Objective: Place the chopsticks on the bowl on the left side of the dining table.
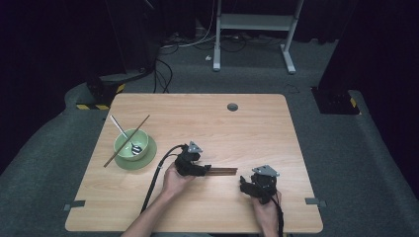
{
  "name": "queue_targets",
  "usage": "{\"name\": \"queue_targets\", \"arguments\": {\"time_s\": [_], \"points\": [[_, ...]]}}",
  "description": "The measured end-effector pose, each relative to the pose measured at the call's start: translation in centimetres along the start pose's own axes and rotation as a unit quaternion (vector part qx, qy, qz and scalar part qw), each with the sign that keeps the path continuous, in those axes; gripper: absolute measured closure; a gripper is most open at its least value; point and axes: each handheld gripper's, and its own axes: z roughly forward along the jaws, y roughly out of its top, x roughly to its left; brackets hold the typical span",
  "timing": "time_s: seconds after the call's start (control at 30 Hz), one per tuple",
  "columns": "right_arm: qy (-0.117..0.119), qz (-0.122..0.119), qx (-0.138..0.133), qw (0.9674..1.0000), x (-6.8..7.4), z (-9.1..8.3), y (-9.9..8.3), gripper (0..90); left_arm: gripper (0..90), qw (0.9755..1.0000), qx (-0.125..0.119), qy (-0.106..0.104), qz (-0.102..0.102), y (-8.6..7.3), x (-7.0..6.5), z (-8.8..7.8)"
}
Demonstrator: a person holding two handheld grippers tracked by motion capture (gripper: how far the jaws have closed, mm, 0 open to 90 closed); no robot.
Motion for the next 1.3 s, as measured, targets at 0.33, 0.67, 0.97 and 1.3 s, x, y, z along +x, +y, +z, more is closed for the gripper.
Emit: {"name": "queue_targets", "arguments": {"time_s": [0.33, 0.67, 0.97, 1.3], "points": [[0.000, 0.000, 0.000, 1.0000, 0.00, 0.00, 0.00, 21.8, 37.0, 1.0000, 0.000, 0.004, -0.005, -0.02, 0.17, 0.18], [0.000, 0.000, 0.000, 1.0000, 0.00, 0.00, 0.00, 21.8, 36.8, 1.0000, 0.003, 0.006, -0.007, -0.12, 0.30, 0.42], [0.000, 0.000, 0.000, 1.0000, 0.00, 0.00, 0.00, 21.8, 36.7, 0.9999, 0.006, 0.009, -0.006, -0.19, 0.53, 0.26], [0.000, 0.000, 0.000, 1.0000, 0.00, 0.00, 0.00, 21.8, 36.8, 0.9999, 0.007, 0.014, -0.005, -0.26, 0.78, 0.25]]}}
